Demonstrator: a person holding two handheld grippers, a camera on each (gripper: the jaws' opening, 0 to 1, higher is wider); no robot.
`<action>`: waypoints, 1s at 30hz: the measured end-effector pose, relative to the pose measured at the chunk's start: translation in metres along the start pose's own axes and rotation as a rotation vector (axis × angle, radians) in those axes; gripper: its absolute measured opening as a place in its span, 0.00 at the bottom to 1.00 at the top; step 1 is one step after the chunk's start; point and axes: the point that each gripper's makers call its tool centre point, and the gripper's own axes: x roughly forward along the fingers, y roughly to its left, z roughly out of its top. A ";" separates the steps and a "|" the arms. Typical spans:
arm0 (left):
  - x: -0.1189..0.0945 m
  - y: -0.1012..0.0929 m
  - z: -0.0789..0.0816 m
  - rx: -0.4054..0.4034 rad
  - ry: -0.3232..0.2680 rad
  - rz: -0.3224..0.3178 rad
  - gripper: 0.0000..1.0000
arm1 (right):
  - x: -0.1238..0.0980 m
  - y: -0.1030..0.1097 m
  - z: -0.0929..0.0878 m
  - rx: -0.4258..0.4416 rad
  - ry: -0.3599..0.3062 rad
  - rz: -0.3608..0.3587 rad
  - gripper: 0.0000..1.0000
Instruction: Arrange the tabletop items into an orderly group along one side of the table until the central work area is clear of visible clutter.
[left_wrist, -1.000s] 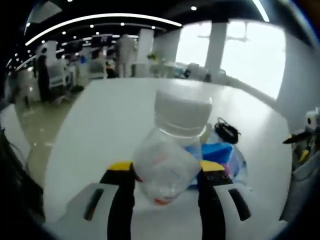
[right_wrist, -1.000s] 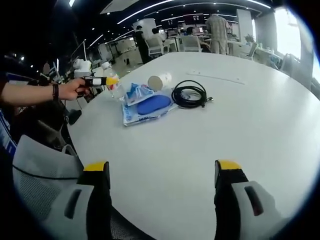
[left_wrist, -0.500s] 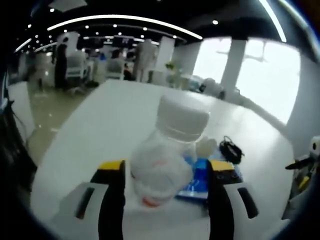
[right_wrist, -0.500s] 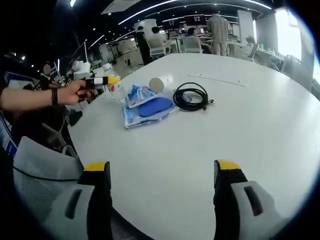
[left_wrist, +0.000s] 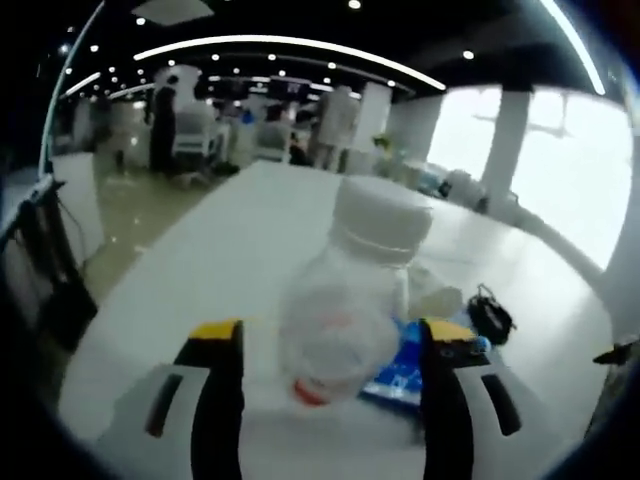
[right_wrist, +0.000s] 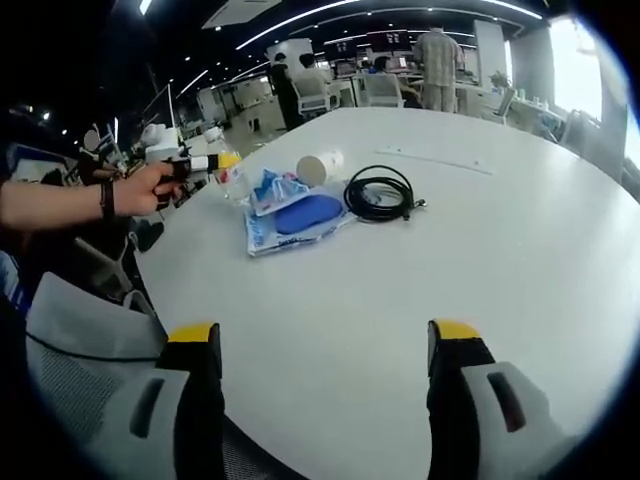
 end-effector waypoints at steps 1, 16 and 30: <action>0.000 -0.002 -0.001 0.005 0.004 -0.003 0.69 | 0.000 0.000 0.000 0.001 0.000 0.000 0.84; 0.001 -0.001 -0.007 0.033 0.034 0.080 0.42 | -0.002 -0.002 -0.001 0.002 -0.001 -0.007 0.84; 0.008 -0.003 -0.005 0.182 0.093 -0.151 0.41 | -0.002 -0.003 -0.003 0.004 0.001 -0.007 0.84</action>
